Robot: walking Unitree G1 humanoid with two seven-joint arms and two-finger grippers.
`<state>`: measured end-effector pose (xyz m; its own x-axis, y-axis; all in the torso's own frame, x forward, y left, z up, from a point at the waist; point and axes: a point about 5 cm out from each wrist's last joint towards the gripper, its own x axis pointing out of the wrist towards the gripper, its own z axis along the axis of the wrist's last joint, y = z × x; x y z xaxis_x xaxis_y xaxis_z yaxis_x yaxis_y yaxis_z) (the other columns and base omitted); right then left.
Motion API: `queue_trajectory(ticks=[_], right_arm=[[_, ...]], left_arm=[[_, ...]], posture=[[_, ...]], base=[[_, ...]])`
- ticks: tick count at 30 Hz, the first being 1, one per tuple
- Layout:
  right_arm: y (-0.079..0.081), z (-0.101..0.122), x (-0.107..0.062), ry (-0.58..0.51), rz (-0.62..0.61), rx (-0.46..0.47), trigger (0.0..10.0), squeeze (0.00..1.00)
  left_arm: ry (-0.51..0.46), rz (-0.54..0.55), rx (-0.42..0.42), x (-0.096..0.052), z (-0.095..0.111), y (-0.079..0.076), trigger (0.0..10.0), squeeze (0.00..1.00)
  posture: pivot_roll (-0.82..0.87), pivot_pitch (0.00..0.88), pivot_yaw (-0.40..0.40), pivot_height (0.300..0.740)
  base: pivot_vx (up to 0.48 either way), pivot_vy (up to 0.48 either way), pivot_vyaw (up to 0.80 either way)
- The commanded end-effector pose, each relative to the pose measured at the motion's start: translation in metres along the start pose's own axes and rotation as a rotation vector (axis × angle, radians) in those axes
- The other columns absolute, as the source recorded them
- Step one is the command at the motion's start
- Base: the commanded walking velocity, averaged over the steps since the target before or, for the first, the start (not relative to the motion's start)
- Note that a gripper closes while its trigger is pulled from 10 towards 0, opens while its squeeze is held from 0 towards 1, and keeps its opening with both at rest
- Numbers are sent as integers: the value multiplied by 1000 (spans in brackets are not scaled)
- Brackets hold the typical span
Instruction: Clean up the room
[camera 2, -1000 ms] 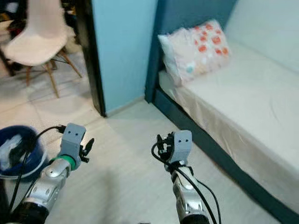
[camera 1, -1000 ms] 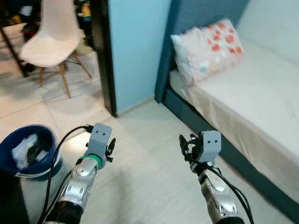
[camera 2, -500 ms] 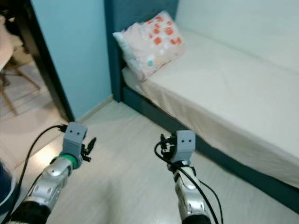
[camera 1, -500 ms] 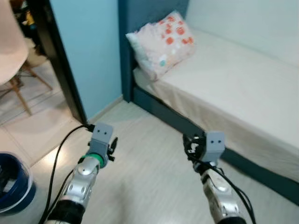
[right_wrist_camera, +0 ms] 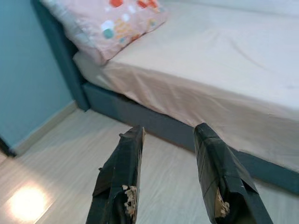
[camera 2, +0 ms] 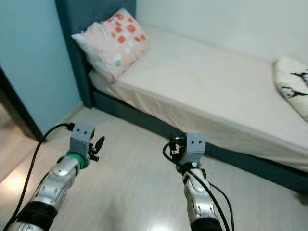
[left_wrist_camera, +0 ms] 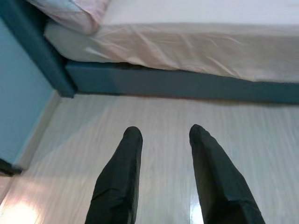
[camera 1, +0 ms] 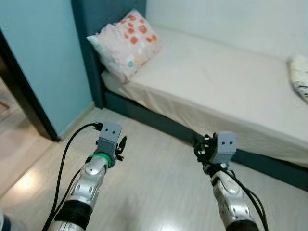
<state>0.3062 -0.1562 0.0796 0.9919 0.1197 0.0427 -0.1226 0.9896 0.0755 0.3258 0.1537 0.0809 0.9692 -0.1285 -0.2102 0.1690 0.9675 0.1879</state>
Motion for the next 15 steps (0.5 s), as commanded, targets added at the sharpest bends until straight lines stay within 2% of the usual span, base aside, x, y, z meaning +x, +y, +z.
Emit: queue_trajectory(ticks=[1, 15], right_arm=[[-4, -4, -4, 15, -18, 9, 10000, 0], [-5, -3, -2, 10, -21, 8, 10000, 0]], left_arm=[[24, -14, -2, -1, -6, -5, 10000, 0], [8, -28, -3, 4, 0, -8, 10000, 0]], posture=[[35, 54, 15, 740], [38, 46, 18, 740]], base=[[0, 0, -756], [0, 0, -753]])
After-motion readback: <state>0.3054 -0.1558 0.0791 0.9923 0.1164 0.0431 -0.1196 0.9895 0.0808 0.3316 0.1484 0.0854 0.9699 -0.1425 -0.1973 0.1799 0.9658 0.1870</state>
